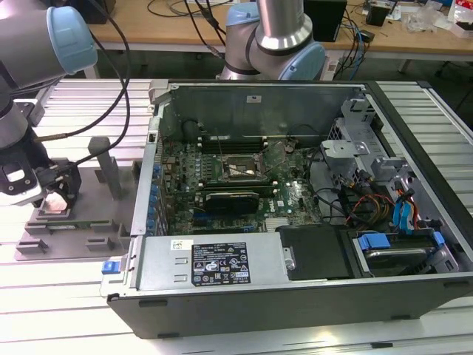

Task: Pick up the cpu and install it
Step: 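Pick up the cpu and move it towards the insertion slot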

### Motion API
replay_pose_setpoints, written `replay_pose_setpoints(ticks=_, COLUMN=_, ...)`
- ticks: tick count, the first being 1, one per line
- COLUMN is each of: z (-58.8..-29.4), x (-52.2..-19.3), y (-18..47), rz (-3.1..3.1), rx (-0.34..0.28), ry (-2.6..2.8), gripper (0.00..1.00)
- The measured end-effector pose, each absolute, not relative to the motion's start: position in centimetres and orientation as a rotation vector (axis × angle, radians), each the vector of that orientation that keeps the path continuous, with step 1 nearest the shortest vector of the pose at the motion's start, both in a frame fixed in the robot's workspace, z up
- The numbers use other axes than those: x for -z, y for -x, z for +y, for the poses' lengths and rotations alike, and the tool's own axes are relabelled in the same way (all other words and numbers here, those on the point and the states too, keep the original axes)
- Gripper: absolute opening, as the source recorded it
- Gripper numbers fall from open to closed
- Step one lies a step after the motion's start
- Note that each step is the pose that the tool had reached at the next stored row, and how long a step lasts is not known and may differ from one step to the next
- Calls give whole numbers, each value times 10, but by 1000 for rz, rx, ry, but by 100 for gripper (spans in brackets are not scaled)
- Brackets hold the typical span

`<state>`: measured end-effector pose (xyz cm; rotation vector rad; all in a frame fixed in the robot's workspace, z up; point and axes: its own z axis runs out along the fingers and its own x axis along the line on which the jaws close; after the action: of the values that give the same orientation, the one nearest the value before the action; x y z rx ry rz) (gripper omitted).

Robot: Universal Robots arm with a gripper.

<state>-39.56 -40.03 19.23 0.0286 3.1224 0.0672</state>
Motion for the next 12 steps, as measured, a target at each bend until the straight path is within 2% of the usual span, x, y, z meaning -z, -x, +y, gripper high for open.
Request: replay_pose_setpoints(ticks=12, z=-399, x=-188, y=396, rz=3123, rx=-58, ry=-26, gripper=66)
